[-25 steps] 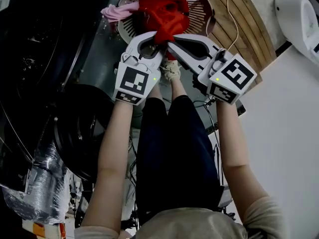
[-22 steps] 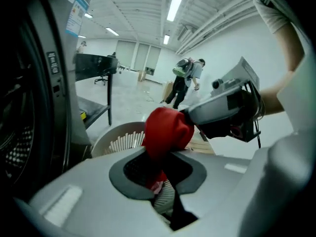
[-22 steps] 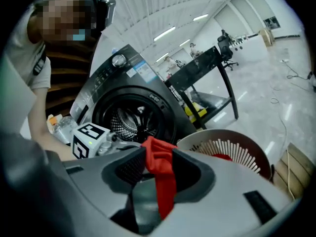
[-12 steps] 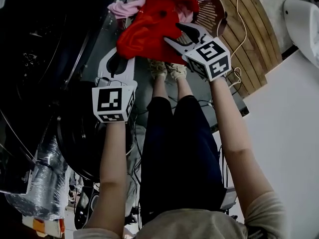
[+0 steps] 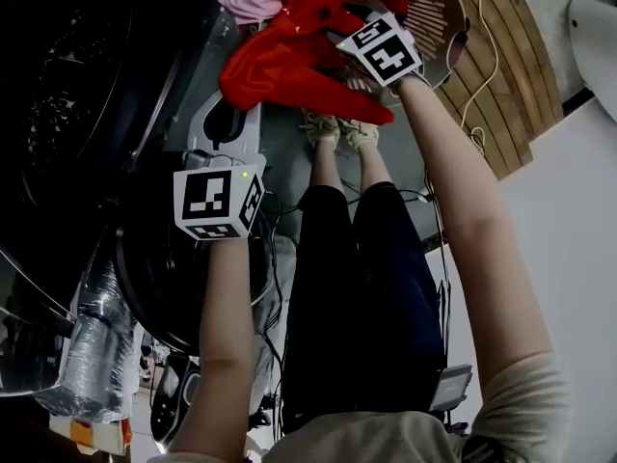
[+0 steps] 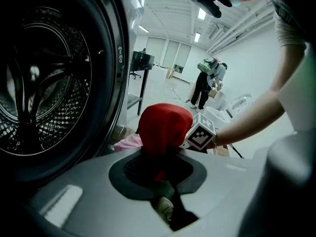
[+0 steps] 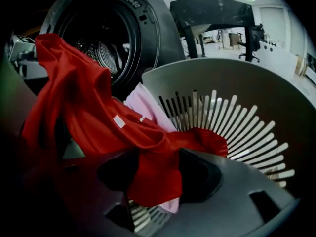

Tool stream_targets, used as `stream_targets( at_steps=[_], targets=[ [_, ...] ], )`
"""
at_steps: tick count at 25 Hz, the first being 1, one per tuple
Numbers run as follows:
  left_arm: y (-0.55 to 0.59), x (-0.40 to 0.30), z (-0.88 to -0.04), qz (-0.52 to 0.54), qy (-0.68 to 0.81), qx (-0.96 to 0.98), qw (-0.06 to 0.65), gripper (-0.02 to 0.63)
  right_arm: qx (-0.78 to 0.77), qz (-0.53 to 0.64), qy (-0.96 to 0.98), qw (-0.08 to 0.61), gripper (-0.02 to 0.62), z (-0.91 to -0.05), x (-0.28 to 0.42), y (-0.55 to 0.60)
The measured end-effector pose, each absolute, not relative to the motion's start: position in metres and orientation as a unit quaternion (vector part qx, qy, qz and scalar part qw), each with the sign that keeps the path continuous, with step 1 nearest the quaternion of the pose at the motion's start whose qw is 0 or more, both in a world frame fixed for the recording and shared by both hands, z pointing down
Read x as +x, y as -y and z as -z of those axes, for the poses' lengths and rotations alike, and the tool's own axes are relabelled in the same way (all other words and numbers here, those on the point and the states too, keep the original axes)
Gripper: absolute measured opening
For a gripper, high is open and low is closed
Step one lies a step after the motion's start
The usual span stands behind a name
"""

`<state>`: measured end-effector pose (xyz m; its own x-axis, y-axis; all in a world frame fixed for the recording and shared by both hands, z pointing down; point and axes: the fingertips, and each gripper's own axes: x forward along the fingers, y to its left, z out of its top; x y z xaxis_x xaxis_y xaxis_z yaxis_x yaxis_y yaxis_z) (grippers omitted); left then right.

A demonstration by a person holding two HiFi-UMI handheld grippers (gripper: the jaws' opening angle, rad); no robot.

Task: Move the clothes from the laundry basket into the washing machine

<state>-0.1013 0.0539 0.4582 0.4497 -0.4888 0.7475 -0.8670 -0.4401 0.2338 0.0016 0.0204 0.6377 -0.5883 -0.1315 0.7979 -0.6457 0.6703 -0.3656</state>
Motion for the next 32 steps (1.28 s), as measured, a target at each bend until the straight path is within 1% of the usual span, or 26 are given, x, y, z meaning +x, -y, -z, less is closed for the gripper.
stream_targets(
  at_steps=[1,2,4,6,9,14,19,20,21,22,23,28,32],
  targets=[
    [-0.055,-0.102,-0.459,-0.303,0.429,0.791,0.313,0.063,0.221,-0.327,0.828,0.398,0.227,-0.642,0.000,-0.022],
    [-0.056,-0.102,-0.460,-0.303,0.430,0.791,0.314,0.063,0.211,-0.326,0.828,0.404,0.195,-0.645,-0.001,-0.023],
    [-0.057,-0.102,-0.461,-0.302,0.431,0.790,0.315,0.063,0.213,-0.329,0.828,0.401,0.078,-0.645,0.001,-0.023],
    [-0.057,-0.102,-0.462,-0.302,0.433,0.789,0.315,0.063,0.231,-0.338,0.830,0.377,0.046,-0.637,0.004,-0.019],
    [-0.056,-0.101,-0.463,-0.301,0.438,0.787,0.313,0.064,0.252,-0.359,0.839,0.321,0.038,-0.609,0.011,-0.016],
    [-0.056,-0.084,-0.463,-0.288,0.429,0.794,0.320,0.066,0.280,-0.378,0.854,0.224,0.038,-0.522,0.017,-0.015],
    [-0.055,-0.047,-0.453,-0.260,0.389,0.820,0.329,0.071,0.289,-0.369,0.864,0.182,0.038,-0.445,0.016,-0.026],
    [-0.055,-0.038,-0.449,-0.246,0.373,0.829,0.336,0.117,0.292,-0.369,0.865,0.174,0.038,-0.433,0.016,-0.026],
    [-0.056,-0.029,-0.444,-0.233,0.356,0.838,0.342,0.209,0.294,-0.369,0.866,0.165,0.038,-0.422,0.016,-0.026],
    [-0.057,-0.021,-0.441,-0.225,0.340,0.845,0.345,0.265,0.294,-0.369,0.867,0.158,0.038,-0.412,0.015,-0.026],
    [-0.057,-0.014,-0.439,-0.225,0.326,0.852,0.342,0.282,0.292,-0.369,0.869,0.153,0.038,-0.403,0.014,-0.025],
    [-0.050,0.001,-0.437,-0.273,0.307,0.872,0.267,0.291,0.262,-0.367,0.883,0.128,0.038,-0.359,0.004,-0.026],
    [-0.031,-0.003,-0.432,-0.258,0.347,0.871,0.234,0.286,0.251,-0.376,0.886,0.102,0.038,-0.344,-0.003,-0.029]
  ],
)
